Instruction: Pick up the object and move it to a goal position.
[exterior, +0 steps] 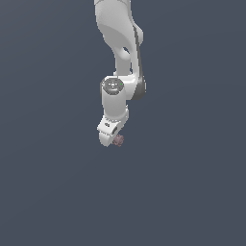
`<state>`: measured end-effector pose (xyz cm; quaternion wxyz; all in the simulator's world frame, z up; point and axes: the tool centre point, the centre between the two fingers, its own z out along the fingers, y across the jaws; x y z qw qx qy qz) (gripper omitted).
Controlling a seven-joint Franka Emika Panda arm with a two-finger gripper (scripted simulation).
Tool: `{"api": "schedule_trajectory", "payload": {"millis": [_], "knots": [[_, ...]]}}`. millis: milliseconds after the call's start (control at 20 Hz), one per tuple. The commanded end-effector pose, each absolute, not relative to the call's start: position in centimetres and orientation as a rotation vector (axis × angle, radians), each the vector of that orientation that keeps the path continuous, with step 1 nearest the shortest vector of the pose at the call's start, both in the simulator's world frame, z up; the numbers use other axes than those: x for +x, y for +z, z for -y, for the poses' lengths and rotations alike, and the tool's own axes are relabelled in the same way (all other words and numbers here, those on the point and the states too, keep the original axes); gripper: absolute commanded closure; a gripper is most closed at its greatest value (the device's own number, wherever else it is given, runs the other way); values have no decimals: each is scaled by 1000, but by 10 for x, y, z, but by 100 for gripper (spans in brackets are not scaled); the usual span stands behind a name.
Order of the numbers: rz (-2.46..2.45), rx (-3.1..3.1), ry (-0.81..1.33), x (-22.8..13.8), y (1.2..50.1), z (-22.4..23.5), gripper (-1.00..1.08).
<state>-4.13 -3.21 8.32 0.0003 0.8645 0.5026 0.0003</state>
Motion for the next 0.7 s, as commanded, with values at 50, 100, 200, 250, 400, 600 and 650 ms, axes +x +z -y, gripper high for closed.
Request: {"api": "schedule_trajectory", "payload": {"millis": [50,100,200,250,400,600,650], "knots": [[-1580,2715,0,-42,72,32,-92],[-1582,2715,0,-42,67,32,-92],[-1582,2714,0,-43,56,32,-92],[-1584,2713,0,-43,51,32,-92],[-1585,2713,0,-42,42,32,-92],[-1585,2713,0,-42,37,32,-92],[-1585,2713,0,-42,37,32,108]]}}
